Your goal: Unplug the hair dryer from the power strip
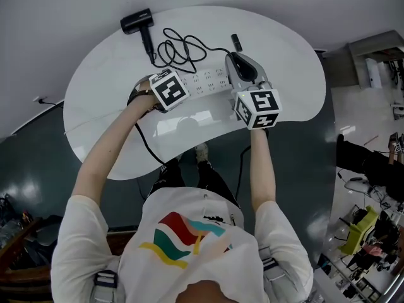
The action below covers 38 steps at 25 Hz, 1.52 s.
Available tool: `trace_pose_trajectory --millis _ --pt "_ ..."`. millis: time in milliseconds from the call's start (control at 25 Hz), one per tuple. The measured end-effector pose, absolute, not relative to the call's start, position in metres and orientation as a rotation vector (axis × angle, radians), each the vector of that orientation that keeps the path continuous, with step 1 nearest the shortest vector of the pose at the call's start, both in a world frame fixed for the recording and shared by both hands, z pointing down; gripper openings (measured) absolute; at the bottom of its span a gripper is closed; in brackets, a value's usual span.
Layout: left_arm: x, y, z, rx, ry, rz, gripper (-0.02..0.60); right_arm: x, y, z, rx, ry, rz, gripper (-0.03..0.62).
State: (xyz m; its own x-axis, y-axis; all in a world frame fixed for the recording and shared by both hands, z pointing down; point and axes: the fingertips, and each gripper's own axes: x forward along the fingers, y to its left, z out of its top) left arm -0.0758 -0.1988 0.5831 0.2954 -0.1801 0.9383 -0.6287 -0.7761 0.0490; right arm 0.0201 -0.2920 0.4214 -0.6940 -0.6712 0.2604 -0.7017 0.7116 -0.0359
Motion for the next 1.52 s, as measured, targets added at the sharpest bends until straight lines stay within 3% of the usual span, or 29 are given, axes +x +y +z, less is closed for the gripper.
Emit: trace_pose_trajectory --millis 760,1520 --pt "-0.076 -0.198 0.583 2.137 -0.685 1.527 0.092 0.095 -0.318 0.519 1.24 -2.44 0.412 0.061" --pt "-0.078 -0.199 0.584 2.125 -0.694 1.538 0.092 0.118 -0.29 0.576 1.209 -2.328 0.578 0.072"
